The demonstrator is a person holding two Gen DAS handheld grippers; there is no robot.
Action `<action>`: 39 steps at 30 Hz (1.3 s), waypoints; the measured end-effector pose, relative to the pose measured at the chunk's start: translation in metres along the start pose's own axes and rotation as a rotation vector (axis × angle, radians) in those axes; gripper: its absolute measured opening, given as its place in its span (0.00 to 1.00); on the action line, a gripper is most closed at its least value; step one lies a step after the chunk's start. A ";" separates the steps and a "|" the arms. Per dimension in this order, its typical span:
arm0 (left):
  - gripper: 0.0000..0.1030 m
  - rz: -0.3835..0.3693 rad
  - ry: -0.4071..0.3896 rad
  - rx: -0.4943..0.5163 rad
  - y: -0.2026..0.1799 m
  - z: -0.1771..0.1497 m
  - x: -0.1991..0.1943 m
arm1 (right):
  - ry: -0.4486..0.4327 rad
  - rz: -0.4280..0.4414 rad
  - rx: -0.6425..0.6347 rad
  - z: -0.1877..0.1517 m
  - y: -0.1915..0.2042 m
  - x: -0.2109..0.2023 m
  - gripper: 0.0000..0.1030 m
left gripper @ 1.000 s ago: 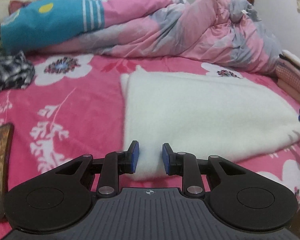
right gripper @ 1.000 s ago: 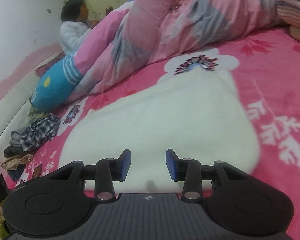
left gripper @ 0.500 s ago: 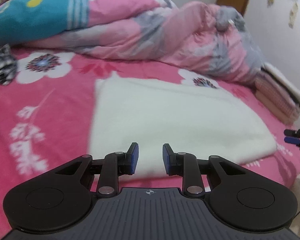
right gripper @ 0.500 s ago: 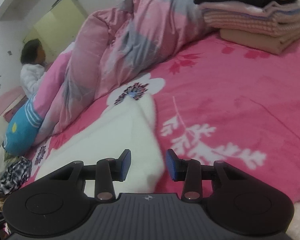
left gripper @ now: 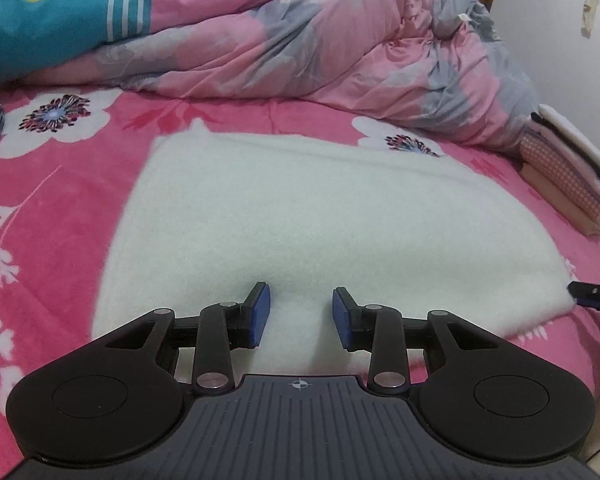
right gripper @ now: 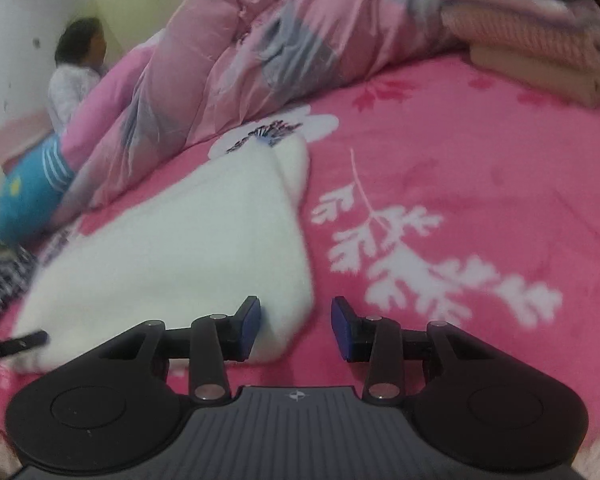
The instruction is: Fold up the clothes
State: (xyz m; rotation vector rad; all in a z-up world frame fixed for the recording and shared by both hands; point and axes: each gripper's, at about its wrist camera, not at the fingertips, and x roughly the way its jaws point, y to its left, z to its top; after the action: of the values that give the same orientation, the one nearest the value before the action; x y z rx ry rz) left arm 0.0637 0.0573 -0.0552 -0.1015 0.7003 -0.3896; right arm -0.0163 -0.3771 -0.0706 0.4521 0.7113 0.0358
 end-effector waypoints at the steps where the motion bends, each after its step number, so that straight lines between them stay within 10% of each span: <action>1: 0.33 0.000 -0.001 0.000 0.000 0.000 0.000 | 0.007 -0.009 -0.003 0.004 0.001 -0.002 0.39; 14: 0.44 -0.005 -0.006 -0.007 -0.004 -0.001 0.001 | -0.139 -0.003 -0.277 0.089 0.077 0.056 0.36; 18: 0.46 -0.014 -0.016 0.003 -0.003 -0.003 0.002 | -0.046 -0.119 -0.295 0.074 0.062 0.093 0.36; 35: 0.51 -0.056 -0.039 -0.036 0.002 -0.006 0.003 | -0.082 -0.178 -0.180 0.058 0.049 0.026 0.42; 39: 0.51 -0.065 -0.038 -0.061 0.004 -0.006 0.002 | -0.107 -0.206 -0.115 0.066 0.045 0.007 0.77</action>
State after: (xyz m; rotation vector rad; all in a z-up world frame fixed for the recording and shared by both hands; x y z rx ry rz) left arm 0.0629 0.0605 -0.0620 -0.1893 0.6732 -0.4273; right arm 0.0365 -0.3610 -0.0129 0.2667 0.6433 -0.1394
